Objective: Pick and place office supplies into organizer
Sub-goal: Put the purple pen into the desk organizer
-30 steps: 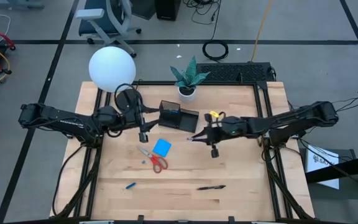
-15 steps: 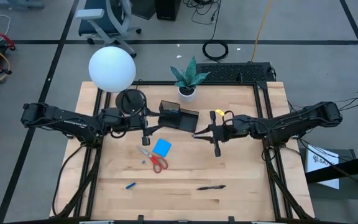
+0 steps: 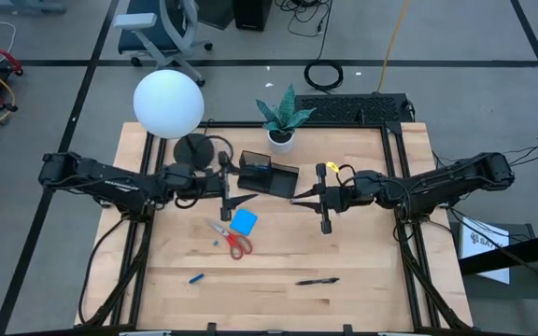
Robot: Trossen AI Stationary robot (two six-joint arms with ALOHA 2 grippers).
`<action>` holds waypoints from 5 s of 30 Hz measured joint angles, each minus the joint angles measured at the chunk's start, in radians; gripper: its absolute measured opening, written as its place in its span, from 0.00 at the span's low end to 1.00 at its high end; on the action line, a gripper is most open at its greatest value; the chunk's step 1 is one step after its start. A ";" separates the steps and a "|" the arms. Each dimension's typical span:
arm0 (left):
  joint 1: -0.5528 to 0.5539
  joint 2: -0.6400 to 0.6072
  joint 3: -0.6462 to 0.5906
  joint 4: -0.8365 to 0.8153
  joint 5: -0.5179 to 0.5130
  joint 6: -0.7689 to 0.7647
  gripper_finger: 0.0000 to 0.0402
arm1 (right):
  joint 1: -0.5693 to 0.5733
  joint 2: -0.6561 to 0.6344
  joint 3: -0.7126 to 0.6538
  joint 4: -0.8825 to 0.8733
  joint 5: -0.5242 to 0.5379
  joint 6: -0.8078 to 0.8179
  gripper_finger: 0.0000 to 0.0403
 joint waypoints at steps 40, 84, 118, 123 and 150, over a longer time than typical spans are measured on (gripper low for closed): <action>0.009 0.433 0.419 -0.202 0.127 0.003 0.70 | 0.019 -0.023 0.001 0.009 -0.002 -0.010 0.05; 0.043 0.432 0.417 -0.145 0.171 -0.217 0.14 | 0.137 -0.168 0.001 -0.165 0.398 -0.268 0.32; -0.014 0.432 0.417 -0.163 0.285 -0.701 0.14 | 0.418 0.100 0.001 0.223 1.022 -1.986 0.33; -0.011 0.432 0.417 -0.186 0.285 -0.709 0.14 | 0.439 0.100 0.001 0.217 0.940 -2.034 0.34; -0.014 0.429 0.417 -0.154 0.276 -0.728 0.14 | 0.306 0.161 0.000 0.286 0.676 -2.167 0.35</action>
